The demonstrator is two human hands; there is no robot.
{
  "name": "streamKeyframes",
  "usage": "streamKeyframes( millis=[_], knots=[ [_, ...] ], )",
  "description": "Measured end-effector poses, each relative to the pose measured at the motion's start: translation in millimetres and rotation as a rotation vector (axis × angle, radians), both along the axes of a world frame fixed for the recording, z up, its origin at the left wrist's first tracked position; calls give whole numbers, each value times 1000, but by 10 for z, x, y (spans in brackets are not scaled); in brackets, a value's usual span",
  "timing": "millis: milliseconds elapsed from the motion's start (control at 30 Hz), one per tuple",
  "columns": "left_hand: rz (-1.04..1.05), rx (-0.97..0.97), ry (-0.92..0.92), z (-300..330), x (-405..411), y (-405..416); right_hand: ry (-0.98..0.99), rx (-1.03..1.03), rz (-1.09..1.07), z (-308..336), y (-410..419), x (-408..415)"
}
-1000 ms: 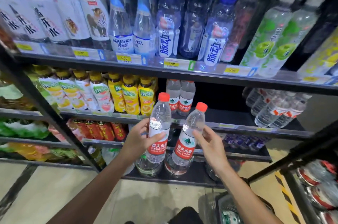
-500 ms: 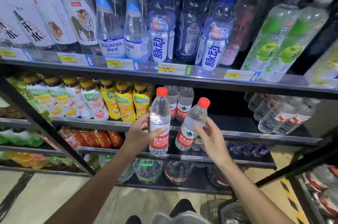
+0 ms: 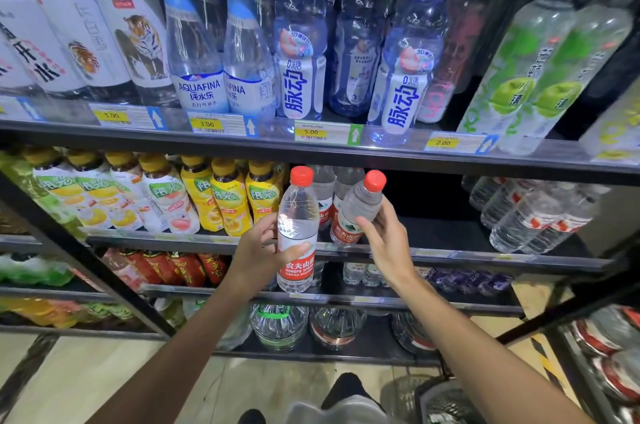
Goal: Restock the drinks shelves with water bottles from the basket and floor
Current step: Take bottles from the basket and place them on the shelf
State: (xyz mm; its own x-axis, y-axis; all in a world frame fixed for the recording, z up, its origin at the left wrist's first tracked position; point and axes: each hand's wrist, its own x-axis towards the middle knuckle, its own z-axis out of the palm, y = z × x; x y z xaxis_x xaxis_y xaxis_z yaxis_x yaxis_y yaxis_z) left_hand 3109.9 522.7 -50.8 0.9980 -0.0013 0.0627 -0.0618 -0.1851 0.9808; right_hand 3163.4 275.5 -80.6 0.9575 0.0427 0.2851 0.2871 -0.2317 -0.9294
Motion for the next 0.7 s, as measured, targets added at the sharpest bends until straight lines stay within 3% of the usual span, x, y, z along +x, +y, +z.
streamKeyframes(
  millis=[267, 700],
  knots=[
    [-10, -47, 13, 97, 43, 10, -104, -238, 47, -62, -34, 219],
    [-19, -70, -11, 43, -8, 30, -205, -348, 92, 26, -48, 292]
  ],
)
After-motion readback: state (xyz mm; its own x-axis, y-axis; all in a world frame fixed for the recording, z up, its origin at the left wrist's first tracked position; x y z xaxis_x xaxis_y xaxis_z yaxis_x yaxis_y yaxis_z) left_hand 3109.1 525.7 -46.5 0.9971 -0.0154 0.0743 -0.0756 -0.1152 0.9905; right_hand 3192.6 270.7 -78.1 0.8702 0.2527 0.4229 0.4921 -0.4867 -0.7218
